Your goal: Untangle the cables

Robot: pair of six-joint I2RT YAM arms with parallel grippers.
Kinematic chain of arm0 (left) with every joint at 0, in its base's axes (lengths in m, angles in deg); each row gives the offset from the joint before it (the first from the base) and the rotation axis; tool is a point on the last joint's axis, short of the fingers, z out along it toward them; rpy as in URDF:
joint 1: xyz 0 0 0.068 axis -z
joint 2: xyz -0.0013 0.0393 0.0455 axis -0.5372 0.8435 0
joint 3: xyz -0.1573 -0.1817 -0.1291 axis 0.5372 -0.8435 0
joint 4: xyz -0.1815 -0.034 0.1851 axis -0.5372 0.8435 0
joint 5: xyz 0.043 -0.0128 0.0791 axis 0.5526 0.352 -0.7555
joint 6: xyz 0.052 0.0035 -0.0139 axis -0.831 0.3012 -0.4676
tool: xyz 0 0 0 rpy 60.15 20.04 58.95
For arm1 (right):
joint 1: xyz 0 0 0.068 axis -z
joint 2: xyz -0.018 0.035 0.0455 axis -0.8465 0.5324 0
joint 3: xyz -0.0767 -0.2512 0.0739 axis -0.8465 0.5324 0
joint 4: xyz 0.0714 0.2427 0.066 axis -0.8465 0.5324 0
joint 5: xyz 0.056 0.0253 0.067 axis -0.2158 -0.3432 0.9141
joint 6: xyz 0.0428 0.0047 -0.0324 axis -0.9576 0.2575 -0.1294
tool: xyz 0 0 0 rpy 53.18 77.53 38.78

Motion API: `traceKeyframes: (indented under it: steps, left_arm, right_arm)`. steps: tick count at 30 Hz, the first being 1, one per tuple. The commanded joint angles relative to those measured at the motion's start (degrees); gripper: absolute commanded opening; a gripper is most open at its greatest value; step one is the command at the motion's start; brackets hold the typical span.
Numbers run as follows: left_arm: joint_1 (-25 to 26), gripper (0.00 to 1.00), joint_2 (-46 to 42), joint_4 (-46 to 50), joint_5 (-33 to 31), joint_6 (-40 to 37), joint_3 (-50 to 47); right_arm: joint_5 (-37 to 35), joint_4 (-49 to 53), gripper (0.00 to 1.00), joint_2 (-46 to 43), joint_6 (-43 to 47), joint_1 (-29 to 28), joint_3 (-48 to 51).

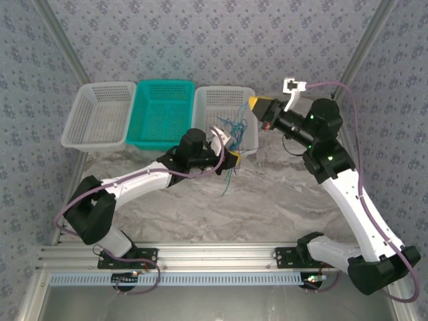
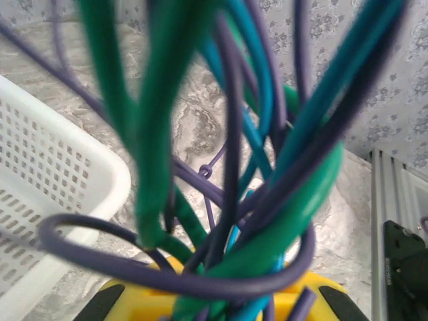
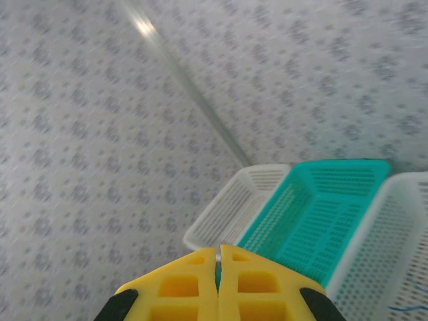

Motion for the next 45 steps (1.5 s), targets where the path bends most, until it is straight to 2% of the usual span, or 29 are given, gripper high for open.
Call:
traceKeyframes:
  steps: [1, 4, 9, 16, 21, 24, 29, 31, 33, 38, 40, 43, 45]
  left_arm:
    - [-0.05, 0.0, -1.18, -0.16, -2.41, 1.58, -2.47]
    - [-0.12, 0.0, -2.92, 0.05, -3.28, 2.64, -5.47]
    - [-0.43, 0.0, -7.8, 0.43, -6.97, 4.34, -12.94]
    - [-1.69, 0.0, -11.4, 9.46, -14.65, 5.1, -17.14]
    - [-3.4, 0.01, -14.94, 10.39, -19.44, 6.77, -21.06]
    - [-4.98, 0.01, -17.41, 10.3, -21.13, 8.01, -23.56]
    - [-6.58, 0.01, -19.8, 11.7, -22.29, 8.75, -25.28]
    - [-6.63, 0.0, -20.62, 10.57, -20.27, 8.45, -25.62]
    - [-6.63, 0.0, -21.22, 8.63, -17.89, 8.38, -25.9]
    - [-6.63, 0.0, -23.13, 5.69, -13.73, 7.17, -26.16]
    - [-6.59, 0.0, -24.44, 5.55, -12.17, 6.13, -26.26]
    - [-6.54, 0.0, -27.35, 8.17, -9.2, 3.92, -25.21]
    - [-6.58, 0.0, -29.82, 11.57, -8.24, 2.6, -23.39]
  right_arm:
    - [-2.99, -4.89, 0.0, -2.86, -7.94, 5.43, 1.19]
    - [-4.43, -4.41, 0.0, -4.73, -9.97, 10.13, 2.67]
    - [-11.15, 0.01, 0.0, -8.46, -9.87, 16.5, 4.72]
    - [-12.31, 0.88, 0.0, -9.85, -14.17, 26.68, 5.85]
    - [-13.14, 2.47, 0.0, -10.52, -17.39, 33.03, 6.19]
    - [-14.04, 2.79, 0.0, -10.84, -18.34, 35.13, 6.92]
    - [-13.2, 1.57, 0.0, -10.31, -19.39, 35.52, 8.28]
    - [-8.25, -2.16, 0.0, -8.62, -19.94, 34.33, 8.77]
    - [-6.73, -2.8, 0.0, -7.26, -18.16, 31.01, 9.01]
    - [0.55, 3.84, 0.0, -2.35, -4.83, 19.08, 5.79]
    - [0.42, 7.35, 0.09, -1.04, 0.11, 12.23, 6.21]
    - [1.75, 11.17, 0.22, 0.34, 12.44, 3.56, 7.55]
    - [-0.71, 12.38, 0.32, 0.58, 20.23, -0.39, 9.35]
